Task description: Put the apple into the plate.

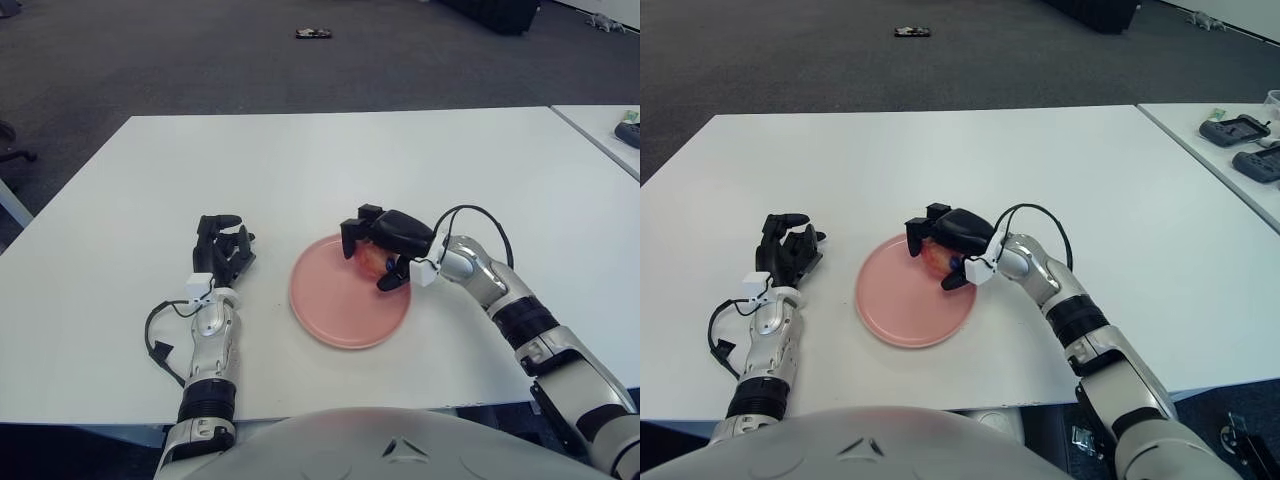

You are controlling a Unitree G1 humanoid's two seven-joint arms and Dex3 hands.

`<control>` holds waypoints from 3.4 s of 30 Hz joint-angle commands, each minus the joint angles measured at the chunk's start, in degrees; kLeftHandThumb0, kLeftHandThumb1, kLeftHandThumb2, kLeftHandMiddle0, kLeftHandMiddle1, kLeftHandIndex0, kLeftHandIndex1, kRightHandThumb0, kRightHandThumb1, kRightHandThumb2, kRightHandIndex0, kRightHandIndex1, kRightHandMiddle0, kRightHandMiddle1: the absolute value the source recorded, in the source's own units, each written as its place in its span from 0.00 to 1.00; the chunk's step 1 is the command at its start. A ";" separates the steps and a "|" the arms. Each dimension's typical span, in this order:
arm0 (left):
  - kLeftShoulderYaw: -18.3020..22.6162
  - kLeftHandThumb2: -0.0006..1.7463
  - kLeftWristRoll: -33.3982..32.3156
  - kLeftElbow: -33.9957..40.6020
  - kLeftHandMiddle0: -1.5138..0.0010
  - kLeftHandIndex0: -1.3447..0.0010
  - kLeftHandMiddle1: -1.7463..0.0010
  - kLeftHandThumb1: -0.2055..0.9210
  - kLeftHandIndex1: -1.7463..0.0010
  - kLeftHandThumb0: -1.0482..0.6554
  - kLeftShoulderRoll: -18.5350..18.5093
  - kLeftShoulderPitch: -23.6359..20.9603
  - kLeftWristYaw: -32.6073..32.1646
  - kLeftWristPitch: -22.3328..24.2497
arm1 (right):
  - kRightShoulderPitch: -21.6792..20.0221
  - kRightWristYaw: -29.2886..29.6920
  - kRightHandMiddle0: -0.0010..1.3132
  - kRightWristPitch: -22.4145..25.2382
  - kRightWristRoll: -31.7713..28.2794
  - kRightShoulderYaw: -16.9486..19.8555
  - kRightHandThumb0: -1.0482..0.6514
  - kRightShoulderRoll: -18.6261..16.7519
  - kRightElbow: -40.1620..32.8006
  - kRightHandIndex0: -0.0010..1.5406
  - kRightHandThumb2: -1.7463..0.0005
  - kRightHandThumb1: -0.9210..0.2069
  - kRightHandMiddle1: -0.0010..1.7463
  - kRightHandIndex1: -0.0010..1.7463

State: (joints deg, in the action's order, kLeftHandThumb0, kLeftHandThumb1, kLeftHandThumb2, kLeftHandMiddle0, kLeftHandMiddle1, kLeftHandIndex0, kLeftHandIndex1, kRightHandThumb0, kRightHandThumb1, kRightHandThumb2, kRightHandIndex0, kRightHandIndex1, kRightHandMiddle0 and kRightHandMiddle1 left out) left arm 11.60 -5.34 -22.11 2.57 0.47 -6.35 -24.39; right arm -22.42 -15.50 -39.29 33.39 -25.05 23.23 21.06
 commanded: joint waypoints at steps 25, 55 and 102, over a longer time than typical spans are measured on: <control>0.20 0.50 -1.06 -4.39 0.62 0.74 0.11 0.78 0.00 0.39 -0.33 0.01 1.08 -0.77 | -1.71 7.30 0.00 -7.95 5.96 -1.51 0.00 3.96 2.45 0.00 0.77 0.00 0.00 0.00; 0.44 0.54 -1.78 -4.08 0.63 0.72 0.14 0.73 0.00 0.38 0.23 0.01 0.53 0.08 | -2.29 12.10 0.00 -7.08 -2.96 6.23 0.00 -1.05 0.17 0.00 0.82 0.00 0.00 0.00; 0.17 0.53 -0.83 -4.39 0.64 0.72 0.13 0.75 0.00 0.39 -0.68 0.39 0.94 -0.39 | 10.12 22.21 0.03 -0.35 -35.00 26.87 0.26 -25.21 1.21 0.04 0.50 0.05 0.75 0.47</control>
State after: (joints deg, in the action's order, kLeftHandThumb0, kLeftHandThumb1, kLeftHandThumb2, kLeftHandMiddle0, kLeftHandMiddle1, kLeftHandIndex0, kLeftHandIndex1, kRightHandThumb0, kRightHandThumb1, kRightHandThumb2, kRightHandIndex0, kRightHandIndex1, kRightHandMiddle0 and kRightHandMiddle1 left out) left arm 11.55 -6.12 -24.32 1.85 -0.60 -5.52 -26.27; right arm -13.18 6.94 -38.85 0.51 0.31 -1.37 20.76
